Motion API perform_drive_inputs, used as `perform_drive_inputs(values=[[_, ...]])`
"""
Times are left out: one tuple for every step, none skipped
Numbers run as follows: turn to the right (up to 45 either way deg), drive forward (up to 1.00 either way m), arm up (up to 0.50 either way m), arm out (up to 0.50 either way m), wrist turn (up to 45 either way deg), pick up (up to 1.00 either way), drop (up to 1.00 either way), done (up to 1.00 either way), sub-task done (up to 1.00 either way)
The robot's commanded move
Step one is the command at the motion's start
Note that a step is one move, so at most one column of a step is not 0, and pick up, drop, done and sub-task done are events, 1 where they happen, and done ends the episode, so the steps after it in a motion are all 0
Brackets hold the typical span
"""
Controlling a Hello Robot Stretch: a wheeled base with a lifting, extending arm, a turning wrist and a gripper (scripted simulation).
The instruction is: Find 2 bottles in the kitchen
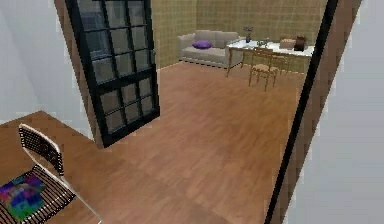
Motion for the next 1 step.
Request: perform_drive_inputs(values=[[0.0,0.95,0.00,0.00,0.0,0.00,0.00,0.00,0.00]])
